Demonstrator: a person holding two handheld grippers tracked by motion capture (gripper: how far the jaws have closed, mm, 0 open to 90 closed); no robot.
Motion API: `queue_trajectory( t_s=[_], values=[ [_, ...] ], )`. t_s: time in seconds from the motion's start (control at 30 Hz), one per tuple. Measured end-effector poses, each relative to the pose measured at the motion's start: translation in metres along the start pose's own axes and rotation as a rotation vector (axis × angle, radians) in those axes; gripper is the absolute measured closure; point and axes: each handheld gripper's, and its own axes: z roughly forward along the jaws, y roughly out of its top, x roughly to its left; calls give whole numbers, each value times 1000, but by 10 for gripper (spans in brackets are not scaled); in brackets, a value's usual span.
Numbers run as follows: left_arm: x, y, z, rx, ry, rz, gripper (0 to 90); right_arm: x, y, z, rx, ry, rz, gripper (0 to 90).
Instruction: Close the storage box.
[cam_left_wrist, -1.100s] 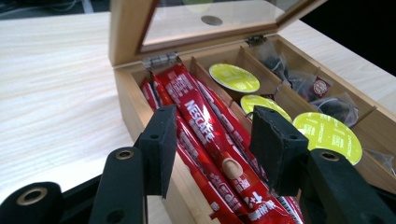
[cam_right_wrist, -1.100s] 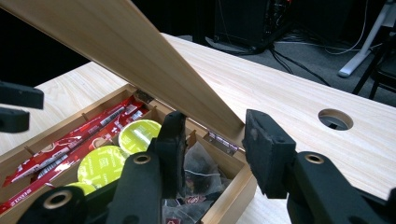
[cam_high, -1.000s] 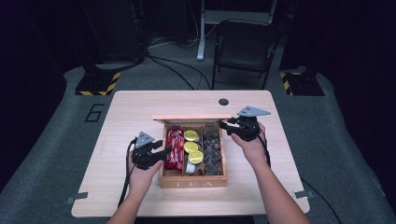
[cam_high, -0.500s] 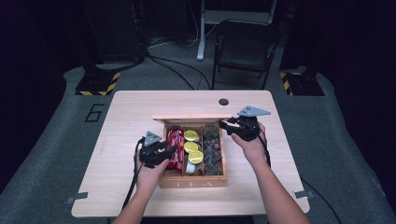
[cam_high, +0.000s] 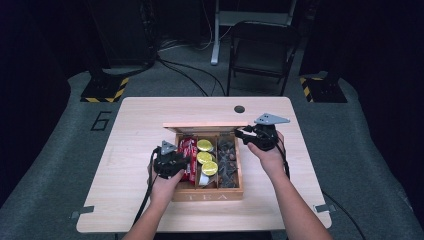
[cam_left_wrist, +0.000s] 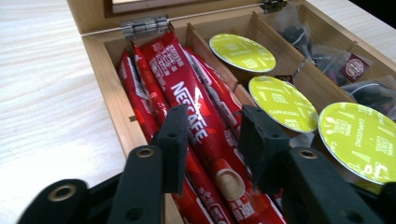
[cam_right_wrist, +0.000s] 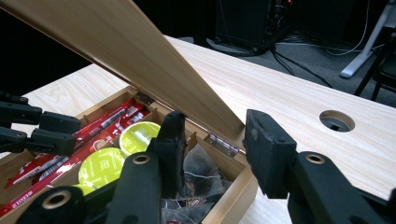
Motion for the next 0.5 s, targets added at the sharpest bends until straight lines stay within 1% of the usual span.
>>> queue_trajectory(
  t_s=[0.1, 0.13, 0.17, 0.2, 0.23, 0.3, 0.33, 0.37, 0.43, 0.47, 0.5],
  values=[
    [-3, -1, 1, 11, 18, 18, 643, 0, 0, 0, -1, 1, 2, 585],
    [-4, -1, 2, 8, 21, 16, 650, 0, 0, 0, -1, 1, 2, 586],
    [-5, -1, 2, 13, 32, 32, 669, 0, 0, 0, -1, 1, 1, 585],
    [-5, -1, 2, 13, 32, 32, 687, 0, 0, 0, -1, 1, 1, 585],
    [-6, -1, 3, 6, 40, 31, 687, 0, 0, 0, -1, 1, 1, 585],
    [-6, -1, 2, 5, 39, 28, 721, 0, 0, 0, 0, 1, 1, 586],
    [-7, 0, 2, 10, 41, 37, 738, 0, 0, 0, 0, 1, 0, 585],
    [-9, 0, 1, 1, 55, 51, 774, 0, 0, 0, 0, 2, 0, 585],
    [-9, 0, 0, -1, 55, 53, 802, 0, 0, 0, 0, 2, 0, 585],
    [-8, 0, -1, -6, 59, 57, 802, 0, 0, 0, 0, 2, 0, 585],
    [-8, 1, -2, -13, 55, 48, 819, 0, 0, 0, 1, 2, 1, 585]
  ],
)
